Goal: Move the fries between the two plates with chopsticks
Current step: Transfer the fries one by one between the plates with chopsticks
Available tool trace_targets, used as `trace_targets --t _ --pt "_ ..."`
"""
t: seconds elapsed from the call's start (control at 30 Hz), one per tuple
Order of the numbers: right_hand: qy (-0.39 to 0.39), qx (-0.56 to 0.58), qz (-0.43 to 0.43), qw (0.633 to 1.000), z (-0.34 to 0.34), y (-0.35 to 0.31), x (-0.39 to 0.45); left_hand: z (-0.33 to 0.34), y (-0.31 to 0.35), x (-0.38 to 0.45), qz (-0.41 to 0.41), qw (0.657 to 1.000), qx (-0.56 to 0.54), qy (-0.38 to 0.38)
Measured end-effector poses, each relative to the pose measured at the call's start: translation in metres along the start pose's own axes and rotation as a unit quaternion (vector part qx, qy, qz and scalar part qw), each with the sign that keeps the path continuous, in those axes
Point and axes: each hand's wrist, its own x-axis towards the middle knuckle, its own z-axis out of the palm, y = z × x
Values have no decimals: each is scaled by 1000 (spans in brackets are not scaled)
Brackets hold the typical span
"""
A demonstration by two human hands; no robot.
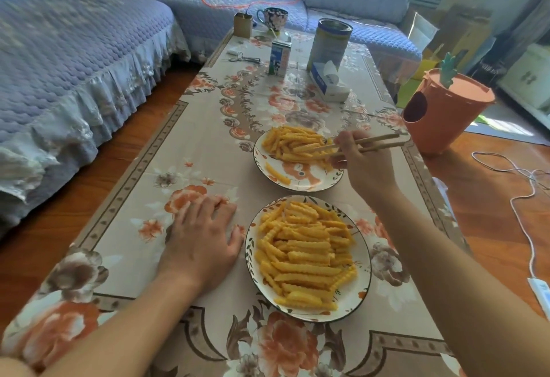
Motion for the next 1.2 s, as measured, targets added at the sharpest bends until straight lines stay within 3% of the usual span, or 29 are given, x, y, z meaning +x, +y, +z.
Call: trace_targets --t 0.47,0.9,1.2 --pt "-44 -63 -62 995 15 0 2 0 -1 1 -3 1000 2 -14" --pt "45 46 -14 998 -14 -31 1 2 -2 1 -2 1000 -1 -4" --pt "-22 -50 -3 998 6 -23 -8 1 -1 1 0 1000 -10 4"
